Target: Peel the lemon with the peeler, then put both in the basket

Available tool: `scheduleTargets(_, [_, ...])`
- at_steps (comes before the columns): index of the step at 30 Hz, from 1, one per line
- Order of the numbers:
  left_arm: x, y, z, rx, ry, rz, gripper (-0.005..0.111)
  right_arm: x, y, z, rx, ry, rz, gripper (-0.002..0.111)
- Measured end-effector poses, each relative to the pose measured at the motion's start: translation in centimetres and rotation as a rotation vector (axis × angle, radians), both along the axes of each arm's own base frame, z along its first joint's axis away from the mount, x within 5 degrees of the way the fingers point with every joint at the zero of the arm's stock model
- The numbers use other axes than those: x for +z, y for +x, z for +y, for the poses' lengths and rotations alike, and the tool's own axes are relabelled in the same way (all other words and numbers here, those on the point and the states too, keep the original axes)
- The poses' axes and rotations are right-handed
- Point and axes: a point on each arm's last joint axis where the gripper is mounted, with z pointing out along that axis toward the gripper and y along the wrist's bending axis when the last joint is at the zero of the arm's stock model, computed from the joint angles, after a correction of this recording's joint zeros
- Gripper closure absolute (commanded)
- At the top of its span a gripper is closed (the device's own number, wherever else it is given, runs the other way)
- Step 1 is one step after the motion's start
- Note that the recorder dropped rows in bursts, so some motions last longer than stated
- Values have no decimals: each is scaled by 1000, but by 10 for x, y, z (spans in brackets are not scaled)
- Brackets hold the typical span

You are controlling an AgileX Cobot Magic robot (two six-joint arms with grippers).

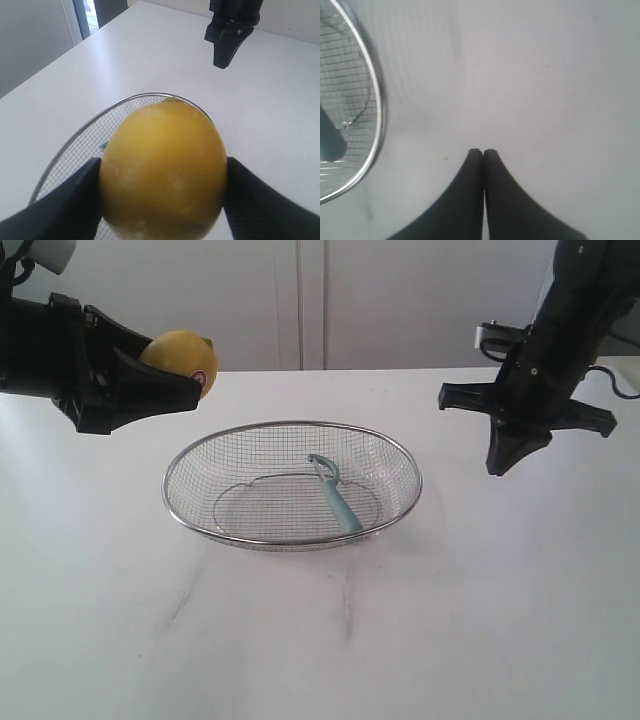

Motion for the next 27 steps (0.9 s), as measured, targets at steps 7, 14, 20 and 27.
scheduleTargets(7, [0,0,0,0,0,0,107,-1,2,-14,-9,-55,-6,108])
scheduleTargets(14, [0,0,0,0,0,0,107,-1,2,-15,-8,-60,-7,108])
scheduleTargets(20, [0,0,0,0,0,0,107,-1,2,-15,-8,-60,-7,108])
scheduleTargets(27, [-2,0,1,-7,23,-4,107,-1,2,-15,-8,-60,-7,108])
